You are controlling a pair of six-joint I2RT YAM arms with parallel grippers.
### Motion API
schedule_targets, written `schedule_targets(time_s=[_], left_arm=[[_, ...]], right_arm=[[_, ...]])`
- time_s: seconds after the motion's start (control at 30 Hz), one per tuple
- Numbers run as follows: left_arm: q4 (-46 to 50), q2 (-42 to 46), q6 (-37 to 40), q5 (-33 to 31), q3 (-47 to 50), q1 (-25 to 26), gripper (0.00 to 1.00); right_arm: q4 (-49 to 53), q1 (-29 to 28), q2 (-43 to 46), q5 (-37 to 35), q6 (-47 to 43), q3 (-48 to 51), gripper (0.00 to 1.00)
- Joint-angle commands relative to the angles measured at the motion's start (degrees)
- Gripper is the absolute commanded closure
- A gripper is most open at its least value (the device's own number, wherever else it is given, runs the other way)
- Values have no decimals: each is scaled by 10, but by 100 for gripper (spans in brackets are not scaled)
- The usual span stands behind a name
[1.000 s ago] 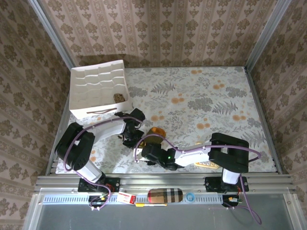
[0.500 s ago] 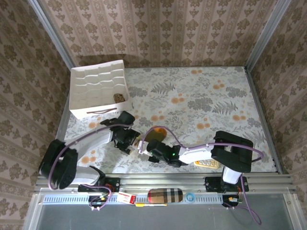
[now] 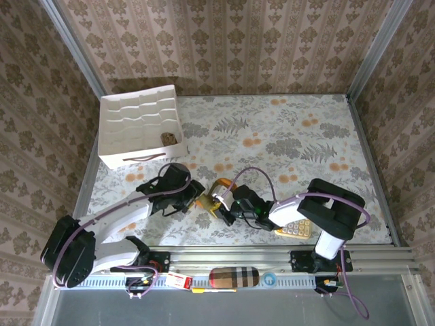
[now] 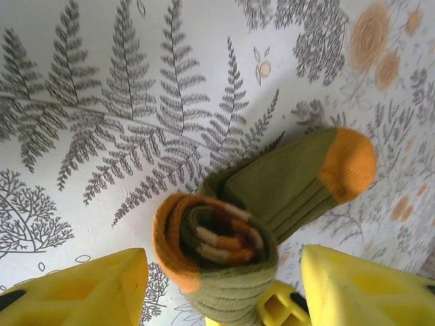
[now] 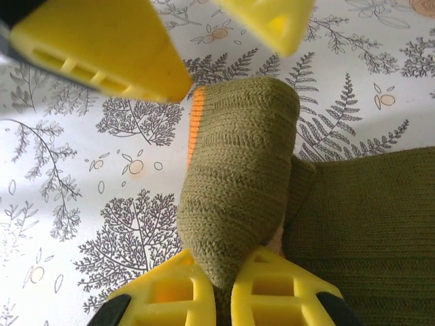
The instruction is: Roll the socks
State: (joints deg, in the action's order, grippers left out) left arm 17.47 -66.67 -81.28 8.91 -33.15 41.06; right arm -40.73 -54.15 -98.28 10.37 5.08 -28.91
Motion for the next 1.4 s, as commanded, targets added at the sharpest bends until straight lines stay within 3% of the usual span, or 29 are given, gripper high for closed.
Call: schedule_targets(time_s=[0.0, 0.4, 0.63, 0.77, 0.9, 0.97, 1.03, 1.13, 1.23, 1.37], left_arm=[[-28, -4, 9, -14, 9, 17, 39], [-129, -73, -9, 3, 31, 33, 42], [-162, -144, 2, 17, 12, 35, 46], [-135, -182, 0, 39, 6, 38, 61], [-72, -205, -25, 57, 12, 37, 100], [-2, -189, -31, 38, 6, 34, 100], [82, -166, -44, 7, -5, 30, 100], [168, -138, -69, -34, -18, 28, 100], [199, -151, -70, -34, -44, 29, 100], [245, -211, -49, -21, -104, 33, 100]], right_arm=[[170, 13, -50, 29, 54, 34, 100], [206, 79, -67, 64, 114, 27, 100], [216, 87, -77, 67, 125, 26, 100], [222, 88, -74, 45, 129, 25, 100], [252, 88, -55, 28, 91, 3, 100], [264, 84, -37, 26, 53, -12, 91], [271, 69, -9, 16, -2, -25, 75], [260, 12, 66, -63, -101, -27, 55], [287, -52, 117, -166, -168, -45, 48], [285, -132, 130, -296, -173, -58, 45]])
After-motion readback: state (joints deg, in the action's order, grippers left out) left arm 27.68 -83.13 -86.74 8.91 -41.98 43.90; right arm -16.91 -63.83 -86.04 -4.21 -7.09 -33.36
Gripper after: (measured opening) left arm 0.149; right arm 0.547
